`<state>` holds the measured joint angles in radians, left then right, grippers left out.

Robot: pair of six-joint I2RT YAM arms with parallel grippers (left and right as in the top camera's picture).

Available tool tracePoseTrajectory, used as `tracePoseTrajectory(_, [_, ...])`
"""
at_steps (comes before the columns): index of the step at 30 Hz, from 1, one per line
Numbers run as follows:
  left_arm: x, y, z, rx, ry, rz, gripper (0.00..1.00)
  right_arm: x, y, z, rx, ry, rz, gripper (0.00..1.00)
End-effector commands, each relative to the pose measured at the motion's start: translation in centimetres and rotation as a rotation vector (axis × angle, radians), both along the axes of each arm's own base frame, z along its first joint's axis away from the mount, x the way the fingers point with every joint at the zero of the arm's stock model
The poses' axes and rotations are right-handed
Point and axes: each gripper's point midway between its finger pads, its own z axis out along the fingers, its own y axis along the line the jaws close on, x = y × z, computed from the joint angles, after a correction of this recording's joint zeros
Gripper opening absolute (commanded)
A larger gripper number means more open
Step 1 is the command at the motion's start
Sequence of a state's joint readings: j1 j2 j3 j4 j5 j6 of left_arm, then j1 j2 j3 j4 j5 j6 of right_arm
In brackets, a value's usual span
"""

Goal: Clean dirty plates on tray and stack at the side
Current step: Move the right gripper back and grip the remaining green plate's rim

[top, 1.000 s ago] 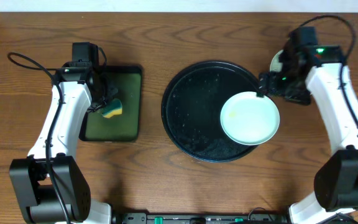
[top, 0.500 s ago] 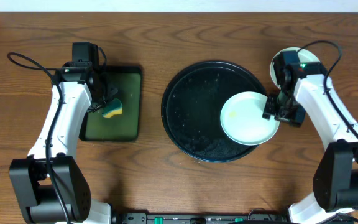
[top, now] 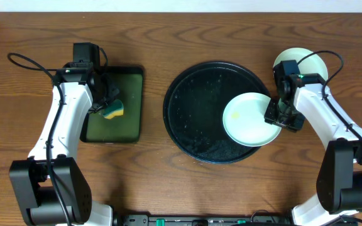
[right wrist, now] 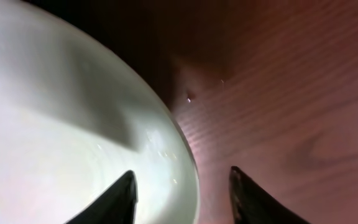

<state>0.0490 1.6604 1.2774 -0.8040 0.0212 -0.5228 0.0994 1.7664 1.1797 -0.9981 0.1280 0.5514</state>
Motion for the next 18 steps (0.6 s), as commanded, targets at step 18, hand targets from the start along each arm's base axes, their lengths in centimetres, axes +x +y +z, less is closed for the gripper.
tracePoseTrajectory(18, [-0.2,0.1,0.0,0.004,0.0,-0.004,0.08,1.1,0.9,-0.5,0.061,-0.042,0.018,0.01])
